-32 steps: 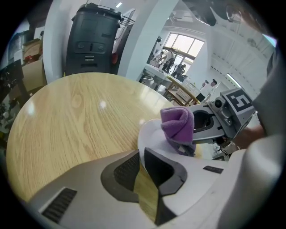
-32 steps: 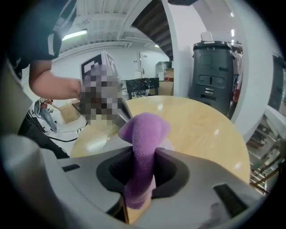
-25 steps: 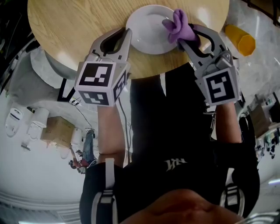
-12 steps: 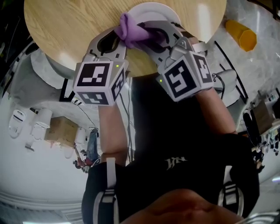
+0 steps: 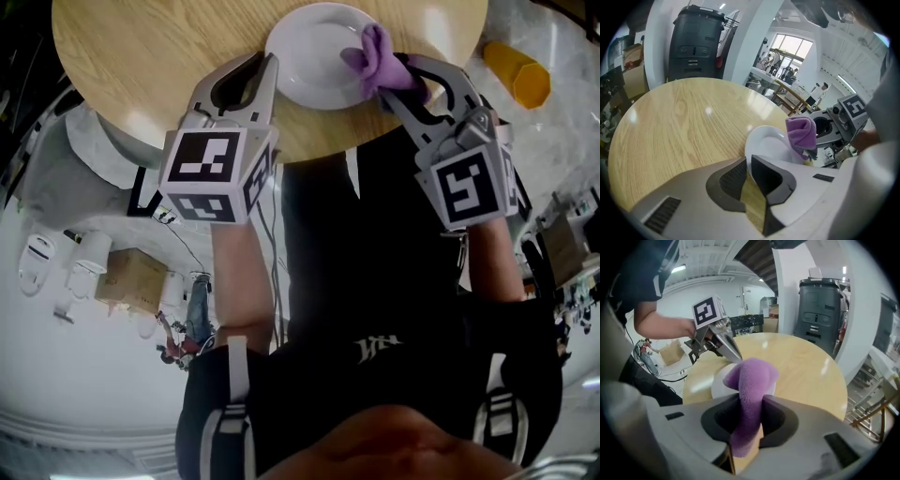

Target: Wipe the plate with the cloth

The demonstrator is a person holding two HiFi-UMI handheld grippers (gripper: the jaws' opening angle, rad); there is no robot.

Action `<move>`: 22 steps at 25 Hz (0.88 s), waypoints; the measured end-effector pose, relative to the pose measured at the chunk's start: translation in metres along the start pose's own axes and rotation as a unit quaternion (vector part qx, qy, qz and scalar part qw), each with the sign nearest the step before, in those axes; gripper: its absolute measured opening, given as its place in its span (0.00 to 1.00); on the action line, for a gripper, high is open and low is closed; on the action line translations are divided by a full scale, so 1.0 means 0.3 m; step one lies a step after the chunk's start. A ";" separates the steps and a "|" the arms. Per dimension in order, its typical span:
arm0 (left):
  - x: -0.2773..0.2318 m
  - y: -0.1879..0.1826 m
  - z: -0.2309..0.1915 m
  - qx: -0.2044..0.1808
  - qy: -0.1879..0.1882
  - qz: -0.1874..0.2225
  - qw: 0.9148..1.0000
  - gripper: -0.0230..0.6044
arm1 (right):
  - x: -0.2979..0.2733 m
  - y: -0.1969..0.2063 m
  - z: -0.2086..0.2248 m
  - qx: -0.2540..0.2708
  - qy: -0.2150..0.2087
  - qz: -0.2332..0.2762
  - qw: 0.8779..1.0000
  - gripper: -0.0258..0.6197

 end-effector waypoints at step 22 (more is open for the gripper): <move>-0.001 0.002 0.005 -0.010 -0.010 0.005 1.000 0.10 | -0.028 -0.021 -0.053 0.002 -0.021 0.010 1.000 0.19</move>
Point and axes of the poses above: the fingertips, and each gripper's own axes: x backward along the fingers, z to its right, y out of its underside, the point moved 7 cm from there along x, backward along the fingers, and after that the axes turned 4 degrees about y, right-handed, at the moved point
